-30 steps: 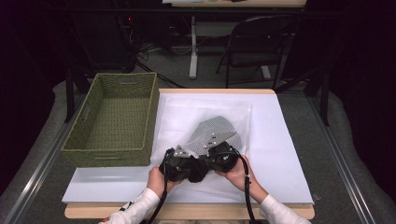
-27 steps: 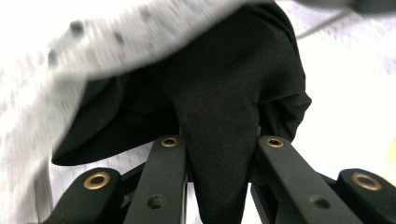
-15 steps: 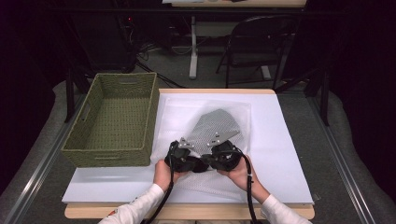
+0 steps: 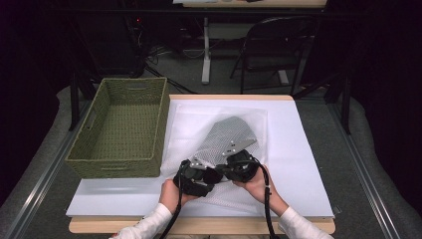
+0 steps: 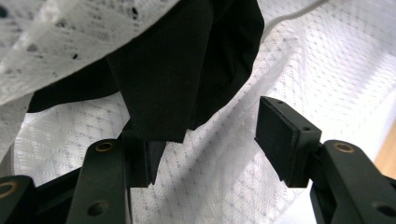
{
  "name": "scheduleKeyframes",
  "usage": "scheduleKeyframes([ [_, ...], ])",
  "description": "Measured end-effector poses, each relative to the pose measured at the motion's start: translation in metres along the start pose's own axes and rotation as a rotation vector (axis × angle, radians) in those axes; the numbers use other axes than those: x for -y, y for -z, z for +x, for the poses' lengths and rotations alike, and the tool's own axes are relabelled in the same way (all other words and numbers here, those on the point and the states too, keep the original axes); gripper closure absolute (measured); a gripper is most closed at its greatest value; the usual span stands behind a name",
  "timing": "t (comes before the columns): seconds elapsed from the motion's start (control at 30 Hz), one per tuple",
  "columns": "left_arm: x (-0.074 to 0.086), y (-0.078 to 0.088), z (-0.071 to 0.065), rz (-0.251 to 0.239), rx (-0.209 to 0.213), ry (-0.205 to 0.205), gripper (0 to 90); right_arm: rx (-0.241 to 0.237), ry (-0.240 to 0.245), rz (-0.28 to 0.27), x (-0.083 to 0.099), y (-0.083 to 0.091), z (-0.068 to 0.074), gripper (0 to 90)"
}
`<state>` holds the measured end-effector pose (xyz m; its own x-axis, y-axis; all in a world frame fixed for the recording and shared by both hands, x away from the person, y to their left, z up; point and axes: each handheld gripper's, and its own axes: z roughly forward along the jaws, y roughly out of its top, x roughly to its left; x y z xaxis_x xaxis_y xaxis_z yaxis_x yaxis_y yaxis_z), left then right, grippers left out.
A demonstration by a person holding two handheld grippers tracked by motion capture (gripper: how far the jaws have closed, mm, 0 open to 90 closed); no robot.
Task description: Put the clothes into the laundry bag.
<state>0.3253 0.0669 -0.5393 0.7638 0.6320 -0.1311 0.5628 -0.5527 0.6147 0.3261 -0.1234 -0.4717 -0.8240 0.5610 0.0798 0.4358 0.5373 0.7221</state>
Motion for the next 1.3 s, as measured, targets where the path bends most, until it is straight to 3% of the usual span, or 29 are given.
scheduleKeyframes([
  [0.03,0.0,-0.003,0.001,-0.027,-0.009,0.005,53.7,0.002,-0.005,-0.007,0.0,0.001,-0.002,88.9],
  [0.1,0.0,-0.009,0.005,-0.081,0.031,0.029,65.9,0.005,-0.007,-0.009,0.001,0.002,-0.003,88.9],
  [0.13,0.0,-0.009,0.005,-0.081,0.031,0.029,71.7,0.005,-0.007,-0.009,0.001,0.002,-0.003,88.9],
  [0.17,0.0,-0.013,0.007,-0.076,0.034,0.025,71.7,0.003,-0.012,-0.008,0.001,0.002,-0.004,88.9],
  [0.2,-0.001,-0.015,0.01,-0.085,0.039,0.039,80.1,0.002,-0.013,-0.01,0.001,0.002,-0.004,88.9],
  [0.27,-0.004,-0.016,0.015,-0.112,0.034,0.066,83.0,0.002,-0.011,-0.011,0.001,0.003,-0.003,88.9],
  [0.37,-0.01,-0.015,0.017,-0.132,0.021,0.073,83.9,0.0,-0.01,-0.025,0.0,0.005,-0.002,89.0],
  [0.4,-0.017,-0.015,0.02,-0.16,0.012,0.088,84.0,-0.002,-0.006,-0.044,-0.002,0.008,-0.001,89.1],
  [0.63,-0.028,-0.025,0.029,-0.184,-0.025,0.117,84.0,-0.002,-0.017,-0.046,-0.003,0.007,-0.003,89.1],
  [0.77,-0.027,-0.02,0.03,-0.162,0.015,0.117,76.4,0.005,-0.027,-0.023,0.001,0.005,-0.006,89.0],
  [0.8,-0.025,-0.013,0.029,-0.129,0.055,0.097,73.3,0.007,-0.034,-0.021,0.002,0.005,-0.007,89.0],
  [0.83,-0.025,-0.013,0.029,-0.129,0.055,0.097,71.1,0.007,-0.034,-0.021,0.002,0.005,-0.007,89.0],
  [0.93,-0.02,0.0,0.026,-0.089,0.081,0.035,65.5,0.009,-0.025,-0.021,0.003,0.005,-0.009,89.0],
  [1.0,-0.013,0.012,0.022,-0.085,0.091,0.035,63.3,0.014,-0.021,-0.014,0.003,0.005,-0.008,89.0],
  [1.1,-0.008,0.024,0.02,-0.068,0.074,0.006,57.4,0.014,-0.015,-0.018,0.003,0.006,-0.007,89.0],
  [1.13,-0.003,0.033,0.018,-0.038,0.048,-0.023,54.7,0.017,-0.016,-0.016,0.002,0.007,-0.006,89.0],
  [1.17,-0.003,0.033,0.018,-0.038,0.048,-0.023,51.9,0.017,-0.016,-0.016,0.002,0.007,-0.006,89.0],
  [1.27,0.01,0.047,0.02,-0.002,-0.025,-0.044,46.3,0.016,-0.011,-0.009,0.003,0.007,-0.006,89.0],
  [1.3,0.01,0.047,0.02,-0.002,-0.025,-0.044,44.2,0.019,-0.012,-0.008,0.002,0.007,-0.006,89.0],
])
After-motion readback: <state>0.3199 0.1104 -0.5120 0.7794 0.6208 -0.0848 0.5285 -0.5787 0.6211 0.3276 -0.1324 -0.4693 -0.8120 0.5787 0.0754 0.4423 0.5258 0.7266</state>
